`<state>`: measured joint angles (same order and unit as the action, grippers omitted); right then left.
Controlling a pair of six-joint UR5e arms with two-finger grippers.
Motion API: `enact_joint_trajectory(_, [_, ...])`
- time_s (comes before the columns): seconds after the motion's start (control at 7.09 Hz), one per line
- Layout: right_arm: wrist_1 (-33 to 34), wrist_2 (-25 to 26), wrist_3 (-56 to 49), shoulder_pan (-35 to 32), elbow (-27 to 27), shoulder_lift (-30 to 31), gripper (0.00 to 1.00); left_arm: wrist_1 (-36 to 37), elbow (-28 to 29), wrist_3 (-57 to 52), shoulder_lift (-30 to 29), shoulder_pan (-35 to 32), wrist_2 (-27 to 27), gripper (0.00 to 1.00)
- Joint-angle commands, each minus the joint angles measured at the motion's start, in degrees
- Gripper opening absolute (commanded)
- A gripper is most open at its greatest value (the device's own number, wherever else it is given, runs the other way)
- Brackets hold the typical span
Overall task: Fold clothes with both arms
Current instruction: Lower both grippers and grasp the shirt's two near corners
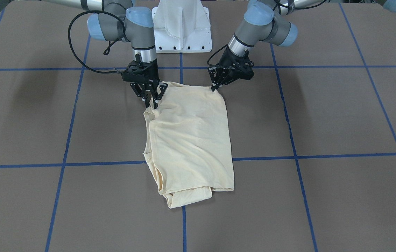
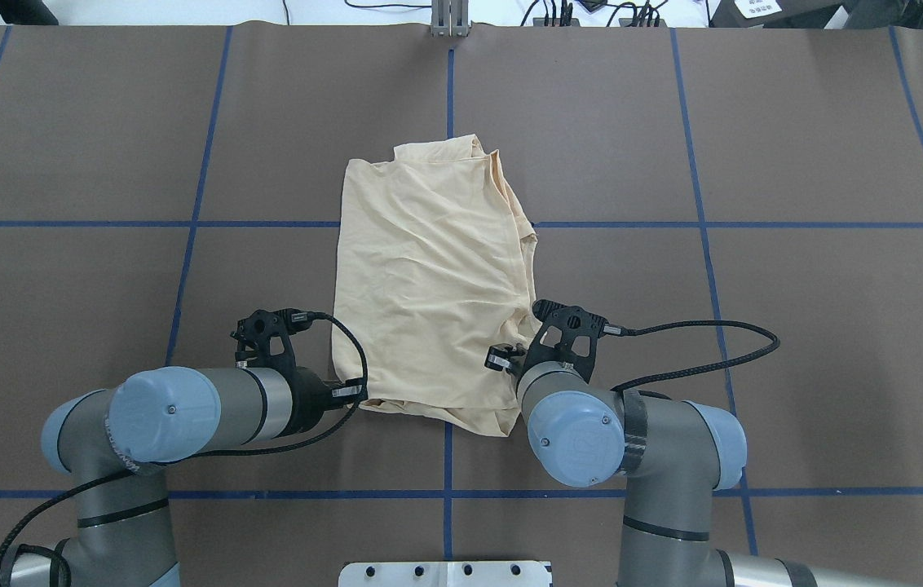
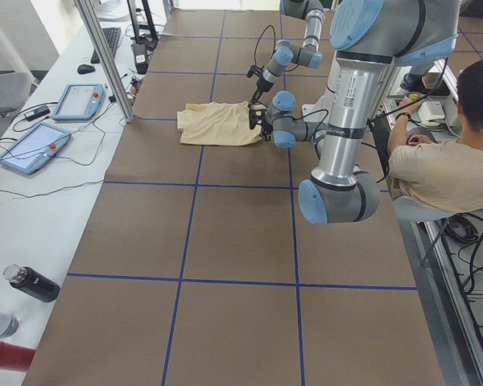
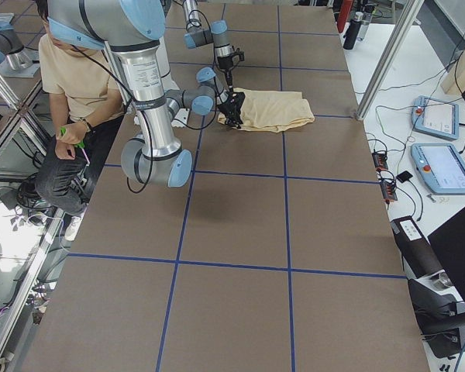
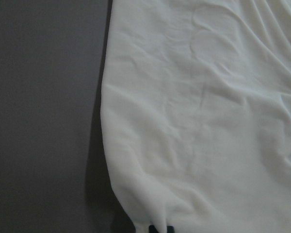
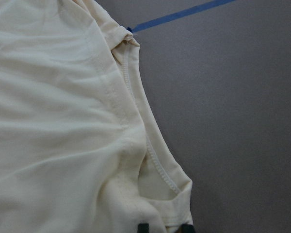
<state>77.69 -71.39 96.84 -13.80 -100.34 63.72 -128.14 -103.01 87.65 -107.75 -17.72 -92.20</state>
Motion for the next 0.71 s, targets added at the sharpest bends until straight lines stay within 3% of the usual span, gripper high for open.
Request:
enact_joint_trajectory(0.0, [0.0, 0.0, -0.2, 0.0, -0.1, 0.1, 0.00, 0.0, 0.0, 0.0, 0.0, 0.0, 0.0, 0.00])
enact_joint_trajectory(0.28, [0.0, -0.1, -1.9, -0.3, -0.9, 0.1, 0.00, 0.0, -0.6, 0.0, 0.1, -0.1, -0.2, 0.00])
enact_joint_trajectory(0.56, [0.1, -0.2, -2.1, 0.0, -5.0, 1.0, 0.00, 0.4, -5.6, 0.0, 1.7, -0.3, -0.4, 0.00])
